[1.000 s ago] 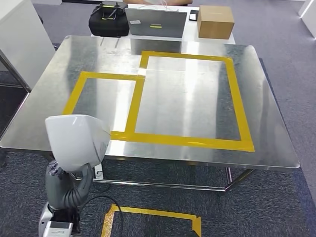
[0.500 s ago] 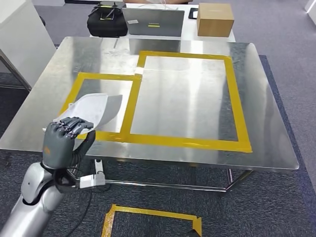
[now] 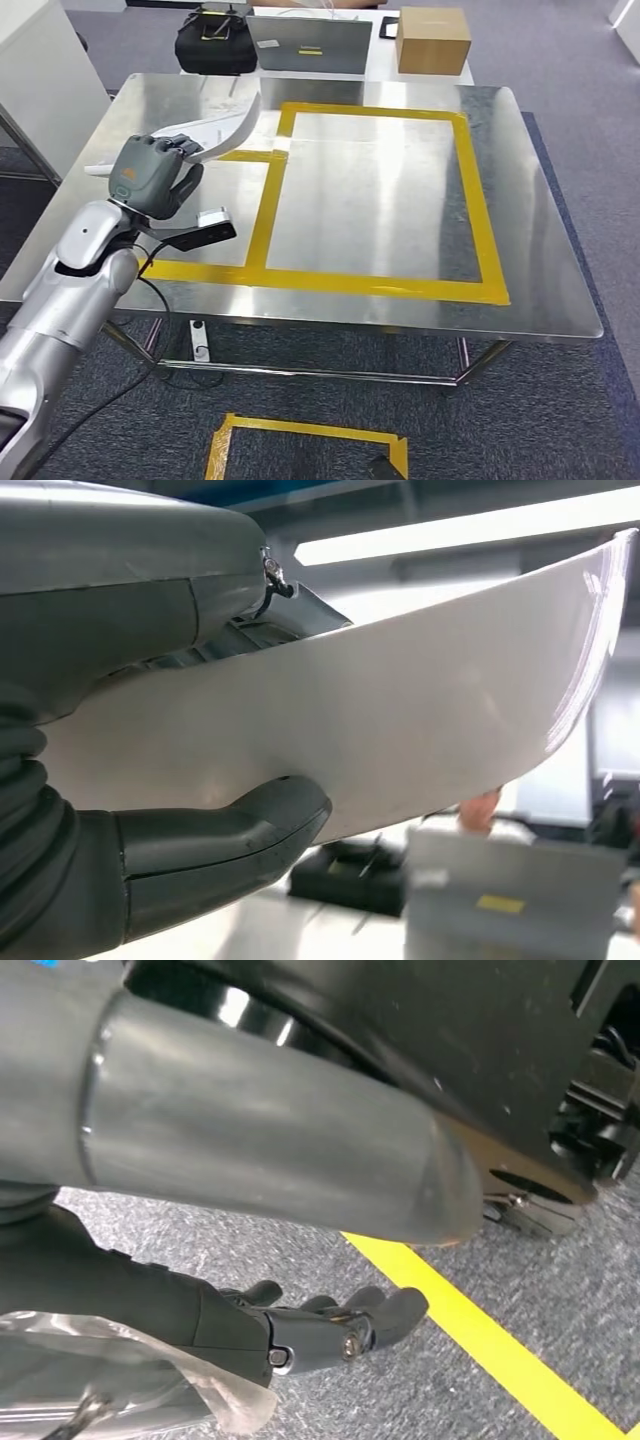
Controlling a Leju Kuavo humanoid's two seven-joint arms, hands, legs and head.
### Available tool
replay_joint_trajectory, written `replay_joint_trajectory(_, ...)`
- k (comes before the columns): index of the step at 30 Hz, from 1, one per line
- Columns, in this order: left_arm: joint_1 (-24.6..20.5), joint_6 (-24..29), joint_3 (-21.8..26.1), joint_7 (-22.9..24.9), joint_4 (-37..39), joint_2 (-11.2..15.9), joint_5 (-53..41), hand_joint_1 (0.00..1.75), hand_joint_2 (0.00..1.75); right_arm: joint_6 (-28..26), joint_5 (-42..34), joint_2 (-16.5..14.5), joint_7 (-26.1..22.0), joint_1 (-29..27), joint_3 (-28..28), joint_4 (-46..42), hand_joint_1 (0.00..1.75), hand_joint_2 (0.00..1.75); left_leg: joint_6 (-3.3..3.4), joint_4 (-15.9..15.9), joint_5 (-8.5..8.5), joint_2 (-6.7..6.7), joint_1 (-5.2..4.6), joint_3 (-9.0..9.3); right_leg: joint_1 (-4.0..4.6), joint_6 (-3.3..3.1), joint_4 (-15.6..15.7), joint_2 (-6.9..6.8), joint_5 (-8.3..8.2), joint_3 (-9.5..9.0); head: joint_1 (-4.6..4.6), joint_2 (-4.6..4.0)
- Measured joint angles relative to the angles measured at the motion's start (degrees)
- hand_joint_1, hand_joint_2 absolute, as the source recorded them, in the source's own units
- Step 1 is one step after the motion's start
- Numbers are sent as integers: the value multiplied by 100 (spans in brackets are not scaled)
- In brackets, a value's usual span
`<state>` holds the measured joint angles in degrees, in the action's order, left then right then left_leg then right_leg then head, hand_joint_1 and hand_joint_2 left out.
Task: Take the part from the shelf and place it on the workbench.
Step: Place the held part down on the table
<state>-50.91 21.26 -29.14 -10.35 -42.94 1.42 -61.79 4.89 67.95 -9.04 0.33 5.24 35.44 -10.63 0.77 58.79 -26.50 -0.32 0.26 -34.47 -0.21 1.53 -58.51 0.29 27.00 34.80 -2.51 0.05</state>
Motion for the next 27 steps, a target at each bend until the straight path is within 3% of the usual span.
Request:
replay_joint_trajectory(2, -165, -44, -19, 60, 365, -193, 2, 175, 175, 13, 10, -1, 45, 19, -2, 0, 0, 0, 60, -46, 30, 1, 34, 20, -2, 65, -294, -3, 186, 159, -19, -1)
replay_joint_trajectory(4, -283, -102, -45, 117, 682, -373, -40, 175, 175, 19, 15, -1, 74, 38, -3, 0, 0, 0, 92, -52, 36, 2, 39, 20, -17, 115, -1031, -4, 507, 536, -39, -1)
replay_joint_trajectory(6, -322, -139, -83, 181, 939, -517, -113, 175, 175, 20, 16, -2, 99, 50, -3, -1, 0, 0, 97, -48, 29, 2, 36, 23, -32, 144, -1586, -7, 623, 852, -44, -1)
replay_joint_trajectory(7, -329, -142, -105, 207, 1037, -575, -144, 175, 175, 20, 16, -2, 109, 52, -3, -1, 0, 0, 96, -45, 22, 2, 37, 27, -40, 151, -1550, -10, 519, 867, -45, -1)
replay_joint_trajectory(8, -339, -140, -126, 226, 1114, -630, -166, 175, 175, 20, 16, -1, 114, 54, -2, -2, 0, 0, 89, -41, 13, 1, 39, 34, -50, 155, -1296, -15, 326, 771, -45, -1)
replay_joint_trajectory(10, -381, -131, -162, 257, 1233, -713, -199, 175, 175, 20, 15, -2, 116, 65, -2, -2, 0, 0, 49, -26, -18, -4, 32, 47, -64, 159, -495, -28, -47, 391, -46, -1)
replay_joint_trajectory(12, -434, -102, -195, 315, 1339, -771, -282, 175, 175, 23, 10, -13, 116, 77, -2, -2, 0, 0, -2, -5, -39, -10, 11, 36, -60, 117, -47, -19, -142, 152, -39, -1)
replay_joint_trajectory(13, -451, -82, -220, 372, 1393, -792, -367, 175, 175, 26, 4, -18, 116, 79, -2, -2, 0, 0, -25, -7, -40, -10, 2, 30, -47, 82, -24, -7, -110, 120, -36, -1)
replay_joint_trajectory(15, -466, -53, -292, 528, 1507, -819, -539, 87, 175, 31, -14, -25, 117, 80, -1, -2, 0, 0, -75, -8, -58, -8, 13, 40, -50, -1, -6, 1, -109, 113, -33, -1)
replay_joint_trajectory(17, -473, -31, -340, 668, 1617, -807, -591, 0, 175, 31, -32, -32, 121, 84, -1, -2, 0, 0, -130, 225, -220, -3, 24, -52, -64, -71, 8, -1, -110, 85, -22, -1)
replay_joint_trajectory(20, -445, 57, -351, 770, 1789, -742, -590, 0, 175, 37, -62, -39, 142, 90, -1, -2, 0, 0, -177, 1314, -714, 0, 27, -565, -56, -128, 11, 0, -90, 64, -9, -1)
replay_joint_trajectory(21, -417, 80, -352, 784, 1842, -714, -590, 0, 175, 42, -74, -40, 153, 89, 0, -2, 0, 0, -175, 1587, -780, 0, 26, -706, -47, -138, 11, 6, -84, 56, -8, -1)
replay_joint_trajectory(22, -392, 92, -354, 797, 1890, -687, -589, 0, 175, 49, -84, -40, 166, 86, 1, -2, 0, 0, -159, 1646, -727, 0, 22, -751, -36, -144, 10, 15, -79, 45, -5, -1)
replay_joint_trajectory(23, -374, 103, -353, 813, 1930, -661, -590, 0, 175, 57, -95, -41, 182, 85, 2, -2, 0, 0, -129, 1472, -564, 0, 15, -690, -21, -149, 10, 23, -73, 29, -4, -1)
replay_joint_trajectory(25, -375, 127, -345, 850, 1985, -622, -590, 0, 175, 72, -106, -50, 215, 80, 3, -1, 0, 0, -12, 698, -129, 3, -23, -353, 7, -150, 10, 28, -57, -3, -6, -1)
replay_joint_trajectory(26, -386, 142, -339, 867, 2003, -609, -590, 0, 175, 78, -109, -60, 227, 80, 3, -1, 0, 0, 40, 341, 7, 8, -44, -202, 21, -142, 6, 22, -49, -3, -11, -1)
replay_joint_trajectory(27, -390, 155, -335, 880, 2018, -602, -590, 0, 131, 81, -111, -69, 233, 85, 3, -1, 0, 0, 77, 117, 68, 11, -69, -109, 24, -126, 3, 11, -46, 7, -15, -1)
